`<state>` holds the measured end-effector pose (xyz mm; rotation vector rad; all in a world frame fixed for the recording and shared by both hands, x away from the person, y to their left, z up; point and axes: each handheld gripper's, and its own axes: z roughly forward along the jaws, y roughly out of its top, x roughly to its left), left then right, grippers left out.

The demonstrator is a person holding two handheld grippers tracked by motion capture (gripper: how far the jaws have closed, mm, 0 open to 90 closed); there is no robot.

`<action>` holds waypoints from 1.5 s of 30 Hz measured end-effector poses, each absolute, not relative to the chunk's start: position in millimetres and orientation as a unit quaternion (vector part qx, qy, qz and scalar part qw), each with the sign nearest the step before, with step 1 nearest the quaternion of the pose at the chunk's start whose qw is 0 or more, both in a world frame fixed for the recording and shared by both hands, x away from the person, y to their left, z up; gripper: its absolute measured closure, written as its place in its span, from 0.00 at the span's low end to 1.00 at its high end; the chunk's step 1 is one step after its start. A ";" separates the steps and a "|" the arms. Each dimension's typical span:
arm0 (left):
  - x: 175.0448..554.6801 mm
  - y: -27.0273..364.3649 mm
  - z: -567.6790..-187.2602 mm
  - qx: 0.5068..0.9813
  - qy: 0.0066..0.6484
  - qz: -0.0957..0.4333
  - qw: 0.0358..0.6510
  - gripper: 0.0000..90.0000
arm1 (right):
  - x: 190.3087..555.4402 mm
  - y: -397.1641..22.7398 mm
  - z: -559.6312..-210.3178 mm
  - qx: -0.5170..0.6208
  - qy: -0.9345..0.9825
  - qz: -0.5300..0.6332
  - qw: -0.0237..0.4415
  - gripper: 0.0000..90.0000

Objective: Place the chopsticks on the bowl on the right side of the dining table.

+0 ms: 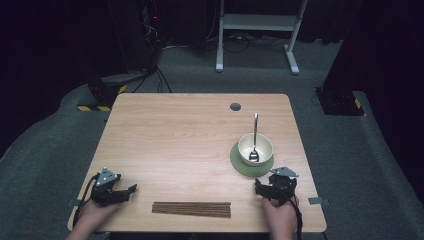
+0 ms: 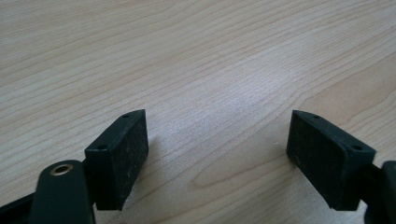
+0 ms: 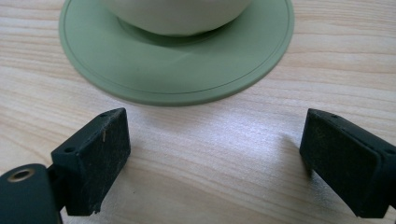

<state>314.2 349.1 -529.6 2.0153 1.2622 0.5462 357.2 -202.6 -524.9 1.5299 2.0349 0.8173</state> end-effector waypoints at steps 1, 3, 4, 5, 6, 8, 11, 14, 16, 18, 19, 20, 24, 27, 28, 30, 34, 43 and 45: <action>314.1 349.0 -529.6 0.775 0.486 0.210 0.343 0.22 | 357.4 -202.5 -524.9 0.558 0.739 0.297 0.232 0.09; 314.1 349.0 -529.6 0.775 0.487 0.210 0.343 0.22 | 358.0 -203.1 -524.8 0.559 0.739 0.297 0.232 0.09; 314.1 349.0 -529.6 0.775 0.487 0.210 0.343 0.22 | 358.5 -203.5 -524.8 0.562 0.736 0.296 0.233 0.10; 314.1 348.9 -529.6 0.775 0.487 0.210 0.343 0.22 | 358.5 -203.5 -524.8 0.562 0.736 0.296 0.233 0.10; 314.2 348.8 -529.6 0.775 0.487 0.210 0.343 0.22 | 358.9 -204.0 -524.8 0.565 0.734 0.296 0.235 0.10; 314.8 348.6 -529.6 0.776 0.487 0.209 0.343 0.21 | 359.3 -203.9 -524.8 0.564 0.735 0.296 0.234 0.10; 315.8 348.1 -529.8 0.777 0.486 0.208 0.343 0.20 | 358.8 -203.8 -524.8 0.556 0.741 0.299 0.231 0.10; 315.8 346.3 -529.8 0.773 0.492 0.212 0.341 0.20 | 356.5 -204.5 -524.4 0.546 0.746 0.306 0.227 0.13; 315.1 345.4 -529.8 0.770 0.497 0.215 0.338 0.19 | 354.6 -203.9 -523.5 0.538 0.749 0.309 0.229 0.13; 314.9 345.5 -529.9 0.770 0.498 0.214 0.337 0.18 | 352.1 -204.2 -521.0 0.530 0.751 0.316 0.236 0.13; 314.9 345.5 -529.9 0.770 0.498 0.214 0.337 0.15 | 352.1 -204.2 -521.0 0.530 0.751 0.316 0.236 0.13; 314.5 348.2 -530.2 0.760 0.516 0.219 0.329 0.13 | 348.9 -205.6 -518.6 0.527 0.749 0.326 0.235 0.14; 314.7 349.7 -530.1 0.749 0.533 0.224 0.325 0.13 | 345.6 -204.3 -516.6 0.518 0.753 0.330 0.237 0.14; 314.8 349.7 -530.1 0.750 0.532 0.224 0.324 0.13 | 342.0 -198.3 -512.5 0.491 0.765 0.346 0.232 0.17; 315.5 349.6 -530.1 0.752 0.528 0.223 0.325 0.12 | 341.9 -197.1 -512.0 0.488 0.766 0.351 0.227 0.17; 316.6 349.7 -530.2 0.756 0.524 0.219 0.325 0.10 | 340.9 -191.2 -510.1 0.477 0.769 0.358 0.229 0.17; 314.2 350.5 -530.3 0.757 0.524 0.219 0.325 0.10 | 339.3 -179.9 -507.8 0.457 0.778 0.362 0.236 0.16; 314.7 350.8 -530.2 0.758 0.522 0.217 0.325 0.10 | 339.0 -156.7 -509.5 0.427 0.793 0.373 0.223 0.14; 314.7 350.8 -530.3 0.758 0.522 0.217 0.325 0.10 | 340.1 -152.3 -511.1 0.422 0.799 0.370 0.215 0.14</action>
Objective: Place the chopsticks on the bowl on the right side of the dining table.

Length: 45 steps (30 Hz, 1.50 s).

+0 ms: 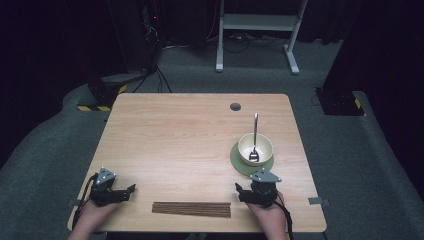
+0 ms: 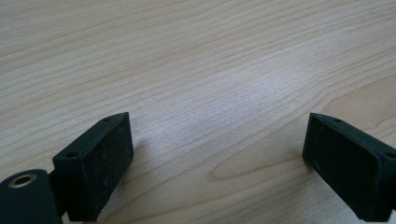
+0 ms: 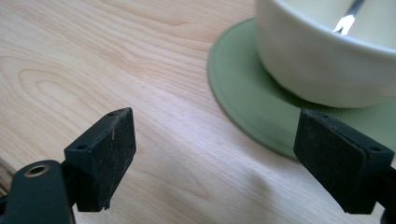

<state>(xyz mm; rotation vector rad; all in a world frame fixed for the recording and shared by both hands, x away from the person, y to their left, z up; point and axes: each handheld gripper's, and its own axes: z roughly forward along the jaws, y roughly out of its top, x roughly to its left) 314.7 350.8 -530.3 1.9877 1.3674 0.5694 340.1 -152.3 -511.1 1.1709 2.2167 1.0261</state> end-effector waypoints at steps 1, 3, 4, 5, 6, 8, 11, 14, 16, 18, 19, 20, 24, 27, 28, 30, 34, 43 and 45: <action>314.7 350.8 -530.3 0.758 0.522 0.217 0.326 0.10 | 341.3 -149.1 -512.0 0.420 0.803 0.368 0.208 0.14; 314.6 350.7 -530.3 0.758 0.521 0.218 0.325 0.10 | 342.0 -146.7 -512.2 0.417 0.805 0.371 0.204 0.14; 314.6 350.7 -530.3 0.758 0.521 0.218 0.325 0.10 | 341.6 -144.8 -511.8 0.419 0.805 0.370 0.199 0.14; 314.6 350.7 -530.2 0.758 0.521 0.218 0.325 0.10 | 341.1 -143.3 -511.3 0.420 0.804 0.374 0.192 0.14; 314.6 350.7 -530.3 0.758 0.521 0.218 0.325 0.10 | 340.6 -141.8 -510.6 0.418 0.804 0.379 0.189 0.13; 314.0 350.4 -530.3 0.757 0.523 0.218 0.325 0.10 | 340.2 -138.9 -508.8 0.412 0.808 0.381 0.182 0.13; 313.7 350.3 -530.3 0.757 0.523 0.219 0.325 0.10 | 341.3 -136.9 -507.6 0.410 0.809 0.384 0.174 0.14; 313.9 350.3 -530.3 0.757 0.523 0.219 0.325 0.10 | 343.4 -131.6 -507.6 0.398 0.817 0.388 0.154 0.15; 314.0 350.2 -530.3 0.757 0.523 0.218 0.325 0.10 | 342.0 -128.7 -506.7 0.388 0.822 0.390 0.147 0.16; 312.6 350.3 -530.2 0.755 0.525 0.220 0.324 0.10 | 339.8 -125.2 -505.0 0.377 0.827 0.395 0.138 0.19; 312.6 350.3 -530.2 0.755 0.525 0.220 0.324 0.10 | 339.8 -125.2 -505.0 0.377 0.827 0.395 0.138 0.19; 310.7 350.6 -530.2 0.753 0.529 0.221 0.324 0.11 | 336.6 -120.7 -503.6 0.362 0.833 0.396 0.133 0.23; 310.3 350.9 -530.2 0.752 0.529 0.222 0.323 0.11 | 331.2 -112.4 -504.6 0.341 0.846 0.386 0.134 0.26; 310.2 350.8 -530.2 0.752 0.530 0.222 0.323 0.11 | 324.1 -100.7 -507.0 0.318 0.860 0.385 0.109 0.32; 310.2 350.8 -530.2 0.752 0.530 0.222 0.323 0.11 | 323.6 -98.9 -507.5 0.313 0.862 0.384 0.105 0.34; 310.3 350.8 -530.2 0.752 0.530 0.222 0.323 0.11 | 321.4 -93.8 -508.5 0.304 0.869 0.378 0.100 0.37; 310.2 350.8 -530.2 0.752 0.530 0.222 0.323 0.11 | 317.3 -91.8 -509.5 0.302 0.869 0.383 0.089 0.43; 310.8 351.0 -530.2 0.753 0.528 0.221 0.324 0.11 | 309.4 -93.4 -509.2 0.292 0.871 0.382 0.101 0.64; 310.8 350.9 -530.2 0.753 0.528 0.221 0.324 0.11 | 310.9 -94.3 -510.3 0.293 0.870 0.386 0.094 0.66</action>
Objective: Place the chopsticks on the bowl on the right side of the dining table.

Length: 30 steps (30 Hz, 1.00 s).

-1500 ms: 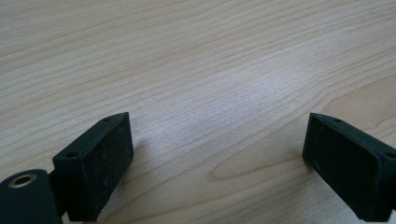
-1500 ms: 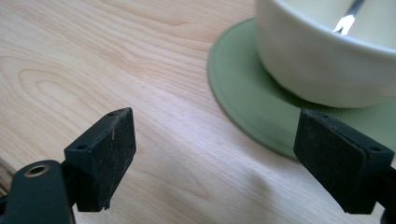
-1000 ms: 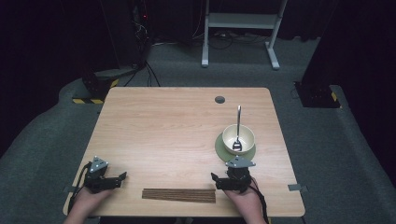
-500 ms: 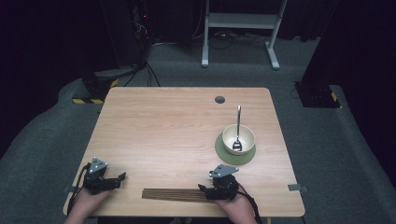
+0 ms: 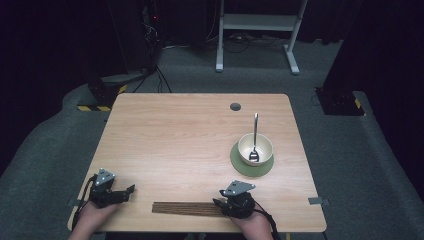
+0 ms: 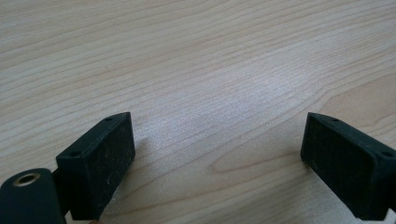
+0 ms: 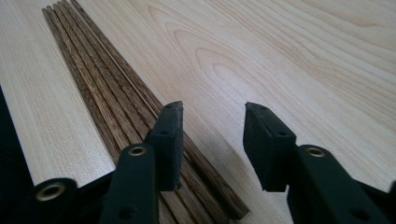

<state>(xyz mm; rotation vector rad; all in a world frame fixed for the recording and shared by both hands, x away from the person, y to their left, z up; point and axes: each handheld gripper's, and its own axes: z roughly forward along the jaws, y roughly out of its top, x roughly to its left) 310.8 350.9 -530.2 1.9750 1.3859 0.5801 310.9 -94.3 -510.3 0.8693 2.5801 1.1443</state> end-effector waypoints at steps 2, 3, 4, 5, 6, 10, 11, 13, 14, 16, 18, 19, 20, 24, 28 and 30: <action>310.9 350.4 -530.2 0.752 0.530 0.222 0.324 0.11 | 311.1 -94.5 -510.5 0.295 0.869 0.386 0.090 0.66; 310.9 350.4 -530.2 0.752 0.530 0.222 0.324 0.11 | 311.0 -94.5 -510.5 0.295 0.870 0.385 0.088 0.66; 311.1 350.6 -530.3 0.752 0.529 0.222 0.324 0.11 | 310.5 -94.5 -510.6 0.292 0.872 0.384 0.086 0.68; 311.2 350.6 -530.3 0.752 0.529 0.221 0.324 0.11 | 310.4 -94.4 -510.7 0.291 0.873 0.383 0.084 0.68; 311.2 350.6 -530.3 0.752 0.529 0.221 0.324 0.11 | 310.4 -94.4 -510.7 0.291 0.873 0.383 0.084 0.68; 311.6 350.6 -530.2 0.753 0.528 0.222 0.324 0.11 | 310.6 -94.3 -511.2 0.289 0.874 0.383 0.078 0.72; 311.6 350.6 -530.2 0.753 0.528 0.222 0.324 0.11 | 310.8 -94.5 -511.3 0.287 0.874 0.384 0.077 0.73; 311.6 350.6 -530.2 0.753 0.528 0.222 0.324 0.11 | 310.8 -94.8 -511.3 0.287 0.875 0.384 0.075 0.74; 311.6 350.6 -530.2 0.753 0.528 0.222 0.324 0.11 | 310.8 -95.0 -511.4 0.286 0.875 0.384 0.074 0.74; 311.6 350.6 -530.2 0.753 0.528 0.222 0.324 0.11 | 310.5 -95.0 -511.4 0.285 0.875 0.384 0.074 0.74; 311.7 350.6 -530.2 0.753 0.528 0.222 0.324 0.11 | 310.2 -93.9 -512.4 0.284 0.878 0.380 0.069 0.76; 311.7 350.6 -530.2 0.753 0.528 0.222 0.324 0.11 | 310.4 -93.6 -512.8 0.282 0.879 0.378 0.070 0.76; 311.7 350.6 -530.2 0.753 0.528 0.222 0.324 0.11 | 310.7 -93.1 -513.1 0.282 0.880 0.375 0.071 0.76; 311.7 350.6 -530.2 0.753 0.528 0.222 0.324 0.11 | 312.7 -93.1 -514.2 0.284 0.880 0.373 0.071 0.78; 310.4 350.4 -530.2 0.752 0.530 0.222 0.325 0.12 | 314.8 -93.9 -515.7 0.287 0.882 0.367 0.073 0.80; 310.3 350.3 -530.2 0.751 0.530 0.222 0.324 0.12 | 315.0 -94.1 -515.9 0.290 0.881 0.367 0.073 0.81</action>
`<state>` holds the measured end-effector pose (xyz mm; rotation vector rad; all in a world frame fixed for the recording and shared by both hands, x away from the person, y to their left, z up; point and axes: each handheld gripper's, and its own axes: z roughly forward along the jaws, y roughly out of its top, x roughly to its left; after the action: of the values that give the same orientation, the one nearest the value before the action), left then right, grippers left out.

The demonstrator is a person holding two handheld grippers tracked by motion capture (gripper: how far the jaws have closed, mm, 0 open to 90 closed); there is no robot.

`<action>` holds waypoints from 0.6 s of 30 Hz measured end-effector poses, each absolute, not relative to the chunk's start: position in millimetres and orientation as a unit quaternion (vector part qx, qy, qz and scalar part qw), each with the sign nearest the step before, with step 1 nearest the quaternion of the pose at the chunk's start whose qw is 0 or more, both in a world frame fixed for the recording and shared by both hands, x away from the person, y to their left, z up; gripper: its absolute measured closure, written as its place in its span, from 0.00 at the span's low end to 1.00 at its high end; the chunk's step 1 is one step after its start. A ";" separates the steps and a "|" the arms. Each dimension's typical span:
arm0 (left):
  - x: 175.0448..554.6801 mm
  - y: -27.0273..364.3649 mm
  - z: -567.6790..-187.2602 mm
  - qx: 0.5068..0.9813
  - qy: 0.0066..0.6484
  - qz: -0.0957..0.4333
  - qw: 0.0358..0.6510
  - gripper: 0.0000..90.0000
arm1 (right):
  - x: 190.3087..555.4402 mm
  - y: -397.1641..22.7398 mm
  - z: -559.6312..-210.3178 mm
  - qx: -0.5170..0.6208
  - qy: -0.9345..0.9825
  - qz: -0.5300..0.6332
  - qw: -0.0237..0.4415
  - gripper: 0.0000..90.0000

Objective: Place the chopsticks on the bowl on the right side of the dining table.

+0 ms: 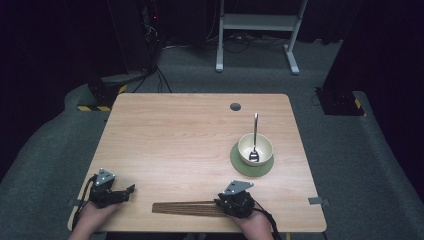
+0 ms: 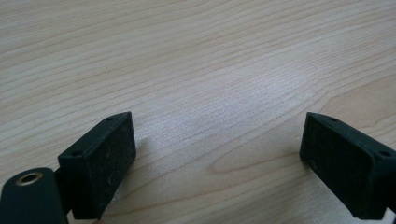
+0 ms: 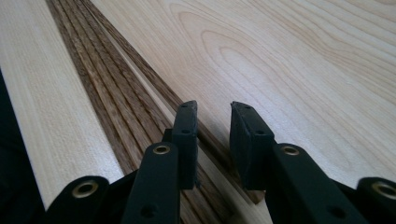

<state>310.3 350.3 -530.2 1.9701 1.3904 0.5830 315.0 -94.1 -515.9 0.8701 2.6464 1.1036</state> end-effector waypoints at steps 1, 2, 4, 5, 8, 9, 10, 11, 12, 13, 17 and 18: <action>310.2 350.2 -530.2 0.751 0.531 0.223 0.324 0.12 | 315.7 -95.0 -516.3 0.289 0.881 0.368 0.073 0.81; 310.1 350.1 -530.2 0.750 0.531 0.223 0.324 0.12 | 316.7 -96.3 -516.7 0.290 0.881 0.367 0.073 0.82; 310.0 350.2 -530.1 0.751 0.531 0.223 0.324 0.12 | 318.9 -98.7 -516.0 0.294 0.878 0.369 0.078 0.84; 310.2 350.4 -530.1 0.751 0.530 0.222 0.325 0.12 | 319.5 -99.1 -515.8 0.295 0.878 0.369 0.078 0.84; 310.3 350.8 -530.1 0.752 0.529 0.222 0.325 0.12 | 321.7 -99.4 -516.0 0.296 0.877 0.371 0.079 0.85; 310.3 350.8 -530.1 0.752 0.529 0.222 0.325 0.12 | 321.7 -99.4 -516.0 0.296 0.877 0.371 0.079 0.85; 310.2 350.7 -530.1 0.752 0.529 0.222 0.324 0.12 | 322.6 -99.4 -516.0 0.296 0.877 0.370 0.080 0.85; 310.2 350.7 -530.1 0.752 0.529 0.222 0.324 0.12 | 323.2 -98.7 -516.1 0.298 0.876 0.370 0.083 0.86; 310.2 350.7 -530.1 0.752 0.529 0.222 0.324 0.12 | 323.2 -98.7 -516.1 0.298 0.876 0.370 0.083 0.86; 310.2 350.7 -530.1 0.752 0.529 0.222 0.324 0.12 | 323.2 -98.2 -516.3 0.298 0.876 0.369 0.084 0.86; 310.2 350.6 -530.1 0.752 0.529 0.222 0.325 0.12 | 326.0 -96.3 -517.7 0.300 0.875 0.367 0.094 0.88; 310.2 350.6 -530.1 0.752 0.529 0.222 0.325 0.12 | 328.3 -95.8 -518.2 0.302 0.874 0.368 0.097 0.89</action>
<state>310.2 350.6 -530.1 1.9711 1.3878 0.5810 328.3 -95.8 -518.2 0.8931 2.5895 1.0891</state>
